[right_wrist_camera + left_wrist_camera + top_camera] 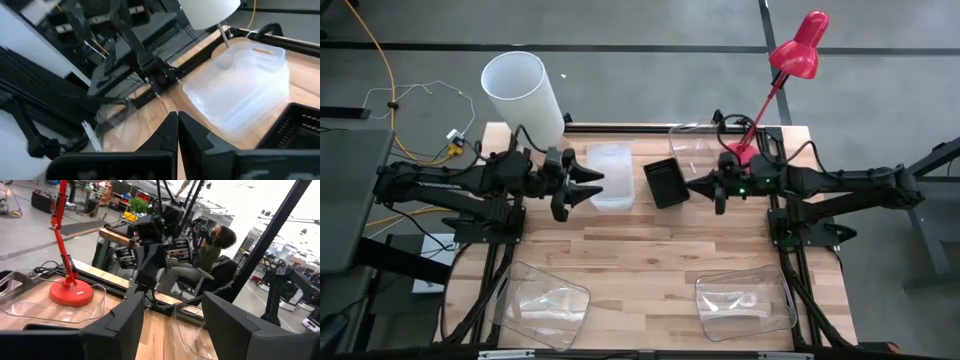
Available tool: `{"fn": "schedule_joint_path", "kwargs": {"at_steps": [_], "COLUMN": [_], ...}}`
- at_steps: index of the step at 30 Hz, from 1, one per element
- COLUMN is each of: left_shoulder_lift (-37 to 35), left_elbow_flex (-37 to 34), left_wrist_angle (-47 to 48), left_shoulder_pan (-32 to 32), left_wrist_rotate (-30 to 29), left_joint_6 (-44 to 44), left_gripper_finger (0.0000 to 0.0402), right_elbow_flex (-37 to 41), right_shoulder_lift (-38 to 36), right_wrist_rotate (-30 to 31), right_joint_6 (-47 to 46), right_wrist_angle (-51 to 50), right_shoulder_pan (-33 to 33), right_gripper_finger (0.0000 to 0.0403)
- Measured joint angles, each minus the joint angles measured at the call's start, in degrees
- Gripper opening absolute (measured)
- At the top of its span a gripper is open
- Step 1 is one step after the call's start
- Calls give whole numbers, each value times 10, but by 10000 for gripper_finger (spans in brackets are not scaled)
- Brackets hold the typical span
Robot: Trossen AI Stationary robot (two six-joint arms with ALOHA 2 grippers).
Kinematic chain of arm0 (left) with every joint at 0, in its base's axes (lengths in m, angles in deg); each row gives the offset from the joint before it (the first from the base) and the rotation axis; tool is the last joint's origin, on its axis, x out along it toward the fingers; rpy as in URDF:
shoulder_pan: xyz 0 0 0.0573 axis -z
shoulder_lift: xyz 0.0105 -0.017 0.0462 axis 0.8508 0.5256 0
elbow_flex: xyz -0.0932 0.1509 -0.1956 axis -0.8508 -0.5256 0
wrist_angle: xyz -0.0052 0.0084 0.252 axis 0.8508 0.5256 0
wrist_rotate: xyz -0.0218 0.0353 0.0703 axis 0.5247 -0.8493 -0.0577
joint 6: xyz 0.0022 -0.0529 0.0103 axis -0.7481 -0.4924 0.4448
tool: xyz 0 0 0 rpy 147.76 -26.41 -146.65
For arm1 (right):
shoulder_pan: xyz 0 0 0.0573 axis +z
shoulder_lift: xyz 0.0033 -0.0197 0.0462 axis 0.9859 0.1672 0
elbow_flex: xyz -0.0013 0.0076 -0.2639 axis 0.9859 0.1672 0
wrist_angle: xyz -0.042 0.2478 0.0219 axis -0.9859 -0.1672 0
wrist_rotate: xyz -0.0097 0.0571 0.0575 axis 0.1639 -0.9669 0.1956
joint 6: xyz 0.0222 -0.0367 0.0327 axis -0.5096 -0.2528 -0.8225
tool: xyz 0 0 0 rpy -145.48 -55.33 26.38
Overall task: Stack baskets by color
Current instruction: Stack the bottom right transparent bin on the top right transparent bin
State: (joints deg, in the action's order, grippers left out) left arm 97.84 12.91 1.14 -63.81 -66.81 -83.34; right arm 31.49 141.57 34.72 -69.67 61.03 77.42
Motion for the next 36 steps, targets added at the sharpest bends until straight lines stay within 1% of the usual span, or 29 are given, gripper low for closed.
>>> {"fn": "schedule_joint_path", "kwargs": {"at_steps": [2,4,6,8,10,13,17,19,21,24,27,29,32,36], "left_shoulder_lift": [0,0,0,0,0,0,0,0,0,0,0,0,0,0], "left_elbow_flex": [0,0,0,0,0,0,0,0,0,0,0,0,0,0], "left_wrist_angle": [0,0,0,0,0,0,0,0,0,0,0,1,4,4], "left_shoulder_pan": [0,0,0,0,0,0,0,0,0,0,0,0,0,0], "left_wrist_rotate": [0,0,0,-1,-1,-1,-2,-2,-2,-2,-2,-2,-2,-4], "left_joint_6": [-1,-5,-5,-5,-5,-5,-11,-11,-12,-15,-15,-15,-15,-15], "left_gripper_finger": [186,186,186,186,186,186,186,186,186,186,186,186,186,186], "right_elbow_flex": [0,0,-1,-10,-39,-112,-226,-265,-284,-281,-243,-205,-149,-90], "right_shoulder_lift": [0,0,0,1,8,33,91,124,152,186,203,205,205,207], "right_wrist_rotate": [-10,-46,-67,-70,-80,-100,-125,-141,-172,-187,-184,-182,-179,-130], "right_joint_6": [-26,-42,-45,-59,-62,-63,-41,-35,-19,5,27,33,26,-2], "right_wrist_angle": [24,66,102,104,72,-59,-304,-420,-515,-630,-679,-660,-603,-535], "right_shoulder_pan": [0,0,3,14,28,58,104,131,159,203,244,266,291,319], "right_gripper_finger": [0,0,0,2,10,42,110,147,182,224,246,250,252,252]}}
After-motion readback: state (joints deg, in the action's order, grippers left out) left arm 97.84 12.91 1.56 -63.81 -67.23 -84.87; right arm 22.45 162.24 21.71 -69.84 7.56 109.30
